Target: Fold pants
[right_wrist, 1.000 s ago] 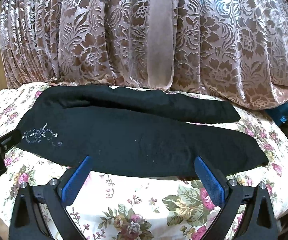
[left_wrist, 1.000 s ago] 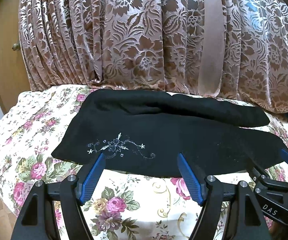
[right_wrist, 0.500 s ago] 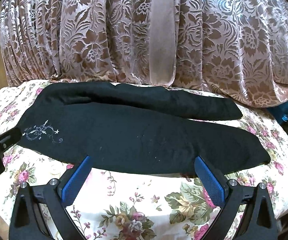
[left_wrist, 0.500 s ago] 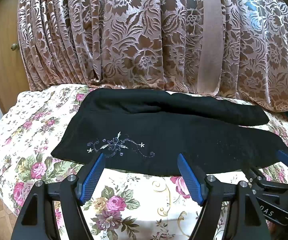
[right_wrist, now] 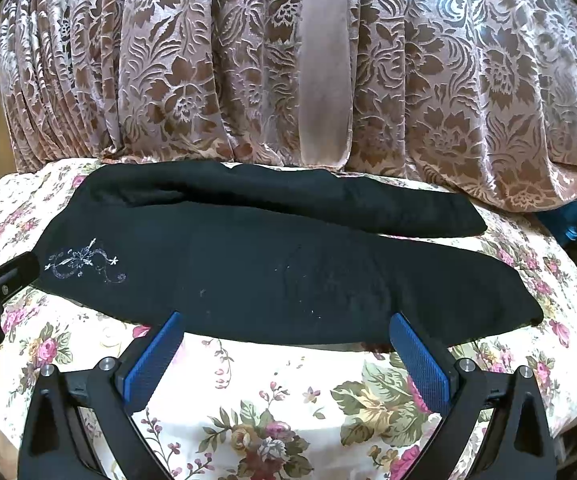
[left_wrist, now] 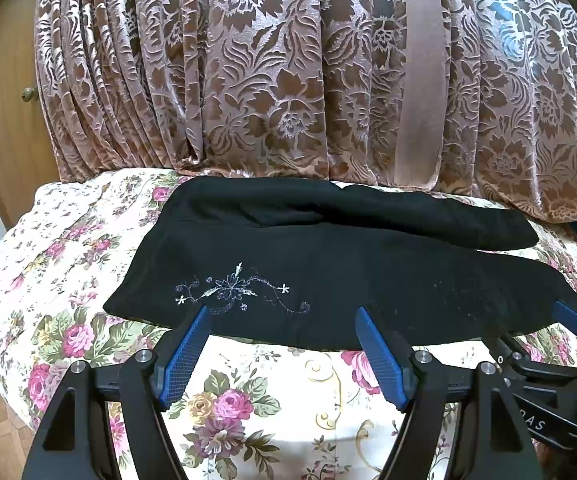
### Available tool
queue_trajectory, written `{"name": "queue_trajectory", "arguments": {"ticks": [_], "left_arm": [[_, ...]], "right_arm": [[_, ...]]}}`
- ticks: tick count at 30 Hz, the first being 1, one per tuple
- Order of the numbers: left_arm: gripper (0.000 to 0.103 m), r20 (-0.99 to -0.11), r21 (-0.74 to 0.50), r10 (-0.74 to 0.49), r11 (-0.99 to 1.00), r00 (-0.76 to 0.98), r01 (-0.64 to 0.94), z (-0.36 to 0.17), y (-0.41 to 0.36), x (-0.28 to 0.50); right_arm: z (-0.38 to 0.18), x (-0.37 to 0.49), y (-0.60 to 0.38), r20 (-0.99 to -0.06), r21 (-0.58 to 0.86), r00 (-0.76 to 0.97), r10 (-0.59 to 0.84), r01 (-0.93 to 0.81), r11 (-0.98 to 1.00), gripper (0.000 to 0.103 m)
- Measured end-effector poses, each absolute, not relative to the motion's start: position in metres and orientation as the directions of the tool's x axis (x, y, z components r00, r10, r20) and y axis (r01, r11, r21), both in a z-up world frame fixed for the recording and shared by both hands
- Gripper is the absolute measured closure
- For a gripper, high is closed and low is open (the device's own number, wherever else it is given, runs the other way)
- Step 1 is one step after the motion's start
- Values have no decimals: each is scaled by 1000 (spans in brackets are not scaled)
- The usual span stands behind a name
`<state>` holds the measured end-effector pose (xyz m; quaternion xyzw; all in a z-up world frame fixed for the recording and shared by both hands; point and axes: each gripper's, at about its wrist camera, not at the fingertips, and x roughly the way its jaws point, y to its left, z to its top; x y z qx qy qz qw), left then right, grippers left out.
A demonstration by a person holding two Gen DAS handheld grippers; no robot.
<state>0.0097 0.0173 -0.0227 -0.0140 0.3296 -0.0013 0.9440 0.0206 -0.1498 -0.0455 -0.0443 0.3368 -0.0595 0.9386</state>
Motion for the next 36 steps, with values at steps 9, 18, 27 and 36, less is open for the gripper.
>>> {"name": "queue_trajectory", "arguments": {"ticks": [9,18,27,36], "left_arm": [[27,-634,-31,-9,999,773,-14,-27,19,9],[27,-686,-85,-61,996,725,4,-48,30,18],[16,-769,-341,-224,936,598,-88,-100,107,50],[0,-771,-457,-241,854,589,-249,-125,187,71]], "right_arm": [[-47,20,-151,-634,-115,761,-139,85,990,0],[-61,22,-166,-685,-19,725,-71,80,997,0],[-98,22,-247,-688,503,637,347,75,861,0],[-127,2,-375,-641,684,725,252,391,616,10]]}}
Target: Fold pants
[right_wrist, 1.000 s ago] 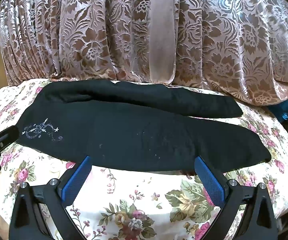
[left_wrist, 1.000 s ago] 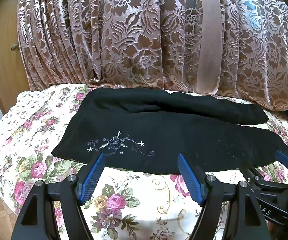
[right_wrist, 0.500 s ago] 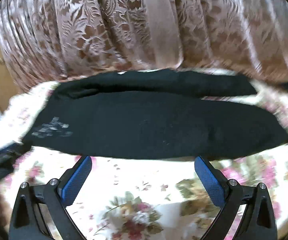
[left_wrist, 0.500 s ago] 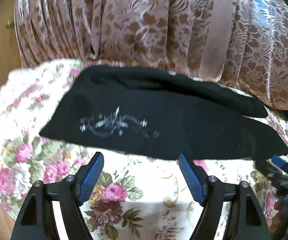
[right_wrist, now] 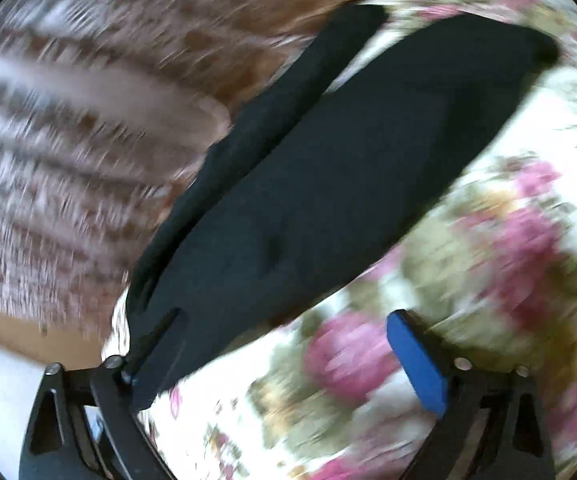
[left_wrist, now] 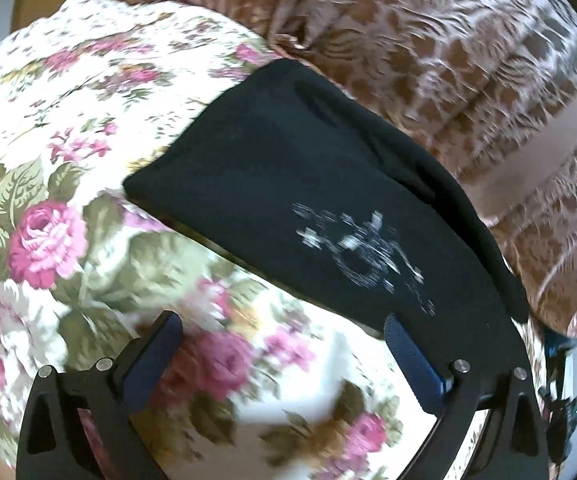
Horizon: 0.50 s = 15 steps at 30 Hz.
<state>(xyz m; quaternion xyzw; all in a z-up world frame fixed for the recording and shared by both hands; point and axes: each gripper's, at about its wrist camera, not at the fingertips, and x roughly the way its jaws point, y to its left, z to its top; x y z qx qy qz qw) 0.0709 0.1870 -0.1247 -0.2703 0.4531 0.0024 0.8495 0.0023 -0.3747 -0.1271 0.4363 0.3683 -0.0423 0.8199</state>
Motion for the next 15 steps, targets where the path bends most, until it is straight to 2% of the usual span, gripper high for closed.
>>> {"name": "queue_trajectory", "arguments": {"ticks": [2,3,5,8,15], "left_arm": [[3,-758,-480,-245,836,604,-264,-125,198,74],[5,-755,-491,-247,826,608,-275,-126,203,76],[20,-762,-495,-239,814,601,-303,-128,210,82],[35,-766,-511,-237,789,597,-342,-130,219,89],[54,-760,-563,-256,719,597,-409,-138,234,111]], "right_arm": [[-131,3,-392,-640,696,729,242,417,585,26],[-132,6,-400,-644,695,729,233,431,576,30],[-138,13,-413,-644,704,732,222,454,547,42],[-144,29,-420,-635,716,740,222,454,531,46],[-146,58,-426,-629,715,742,232,434,548,47]]}}
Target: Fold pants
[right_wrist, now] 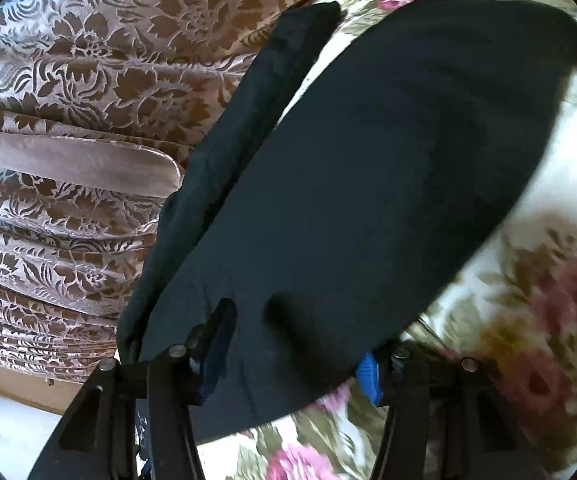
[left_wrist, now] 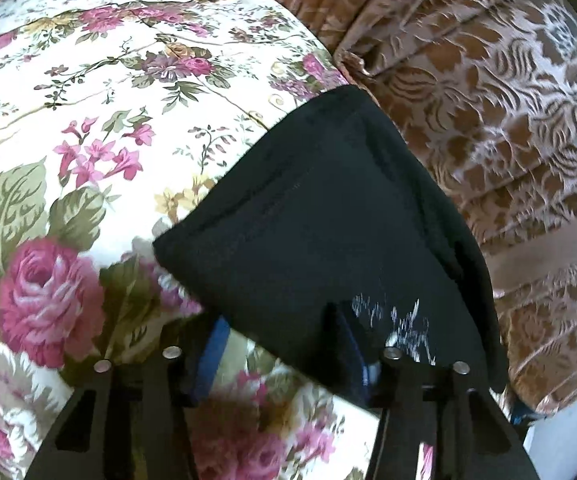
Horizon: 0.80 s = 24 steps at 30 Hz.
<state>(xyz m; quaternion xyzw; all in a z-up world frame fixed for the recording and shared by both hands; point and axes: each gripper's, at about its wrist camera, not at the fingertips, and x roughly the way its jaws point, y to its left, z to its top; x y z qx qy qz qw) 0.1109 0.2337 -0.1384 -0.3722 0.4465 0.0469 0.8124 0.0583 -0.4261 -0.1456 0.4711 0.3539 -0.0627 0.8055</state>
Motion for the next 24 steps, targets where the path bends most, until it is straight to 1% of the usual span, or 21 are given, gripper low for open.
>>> {"name": "queue_trajectory", "arguments": {"ticks": [1,2,3,4,5,6,7,10,18,24], "left_arm": [[62,-759,-565,-257,716,598,-410,-139,235,115],[79,-759,-565,-254,715,600,-412,-138,235,118],[85,-757,-564,-251,715,603,-412,-138,236,120],[89,-753,-569,-253,715,607,-407,-139,237,125],[94,-747,-575,-259,714,613,-400,-138,238,126],[95,-742,-579,-261,715,618,-392,-136,238,123],[96,-732,-582,-261,720,629,-379,-133,238,121],[97,-706,-591,-252,724,662,-355,-121,239,110],[98,-654,-596,-241,747,717,-293,-87,236,78],[98,-648,-597,-236,748,724,-291,-81,239,38]], "right_arm": [[-148,64,-425,-632,711,740,231,435,552,48],[-150,67,-425,-635,707,738,229,436,557,52],[-150,69,-425,-637,703,737,227,435,563,55],[-151,73,-425,-644,696,731,226,436,571,64],[-152,77,-426,-656,685,720,226,442,579,79],[-153,81,-427,-671,670,708,222,450,590,88],[-153,83,-428,-680,659,701,217,453,600,94],[-145,80,-428,-681,642,703,205,438,629,96],[-112,55,-426,-659,624,728,188,390,678,96],[-118,23,-425,-670,631,713,209,398,666,96]]}}
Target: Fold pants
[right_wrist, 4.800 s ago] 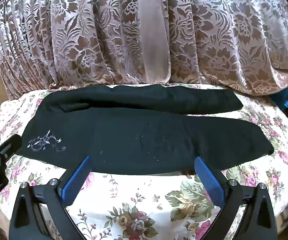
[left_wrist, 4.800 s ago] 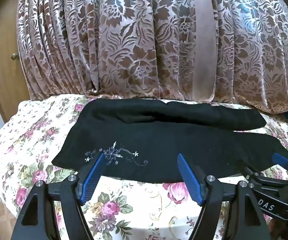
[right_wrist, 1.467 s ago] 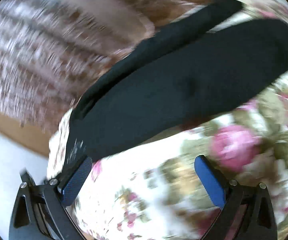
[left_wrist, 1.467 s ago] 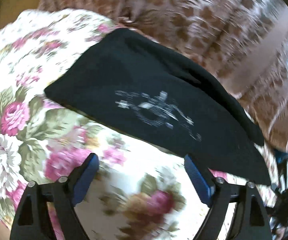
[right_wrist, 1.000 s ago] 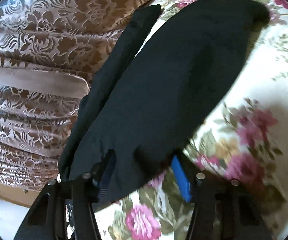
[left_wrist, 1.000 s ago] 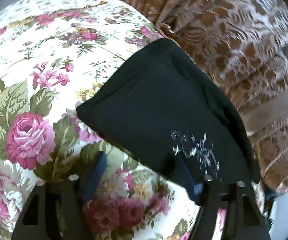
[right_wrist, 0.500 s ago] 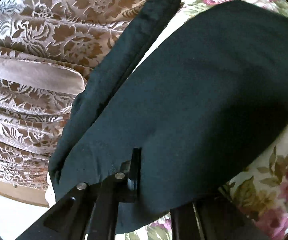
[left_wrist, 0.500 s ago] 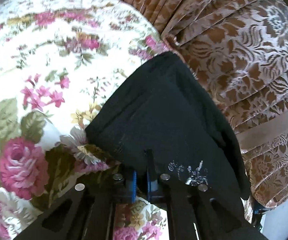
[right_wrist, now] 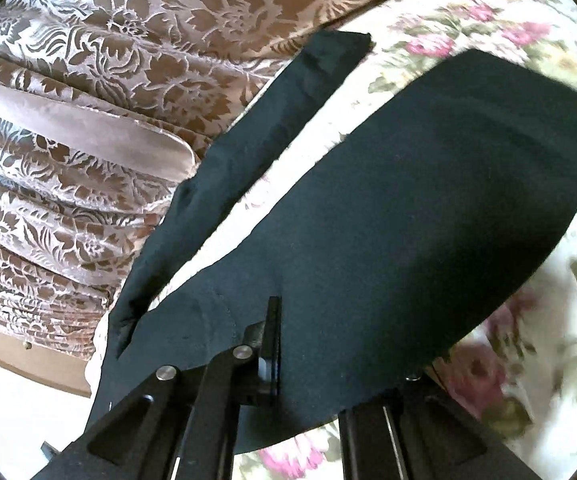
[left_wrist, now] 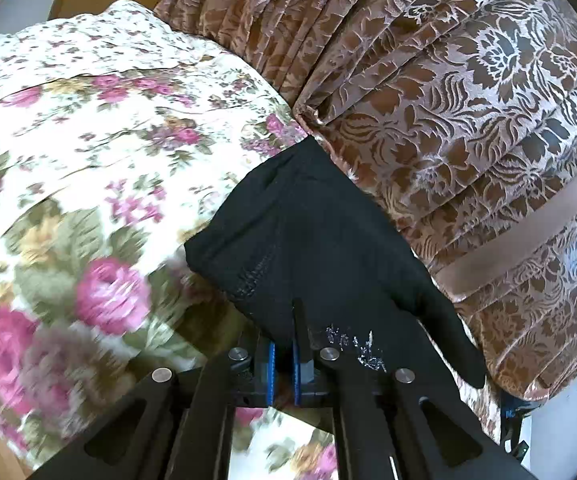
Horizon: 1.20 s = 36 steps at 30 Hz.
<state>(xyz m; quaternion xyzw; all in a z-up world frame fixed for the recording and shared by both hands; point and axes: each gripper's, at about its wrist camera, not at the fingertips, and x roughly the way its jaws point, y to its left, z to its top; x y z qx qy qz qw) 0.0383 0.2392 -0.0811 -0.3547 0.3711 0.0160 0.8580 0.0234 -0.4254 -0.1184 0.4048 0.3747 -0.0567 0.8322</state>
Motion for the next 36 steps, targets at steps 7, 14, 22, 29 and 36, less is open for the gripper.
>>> {"name": "queue_trajectory", "arguments": {"ticks": [7,14,22,29,36], "left_arm": [[98,-666,-592,-232,742,708,-314,-86,234,-11],[92,-807,-415,-121,812,577,-410,-120,230,-3],[72,-841,-179,124,855,527,-486,-100,232,-7],[72,-764,-89,201,909,614,-408,-65,204,-12],[72,-692,10,113,989,713,-146,-44,105,4]], "right_arm": [[-129,-17,-421,-693,618,690,209,418,666,96],[-137,-40,-421,-709,612,670,222,428,664,91],[-130,-70,-468,-714,602,692,105,532,596,72],[-127,-73,-528,-722,591,692,-6,621,515,71],[-122,-43,-541,-764,489,641,-81,655,575,93]]}}
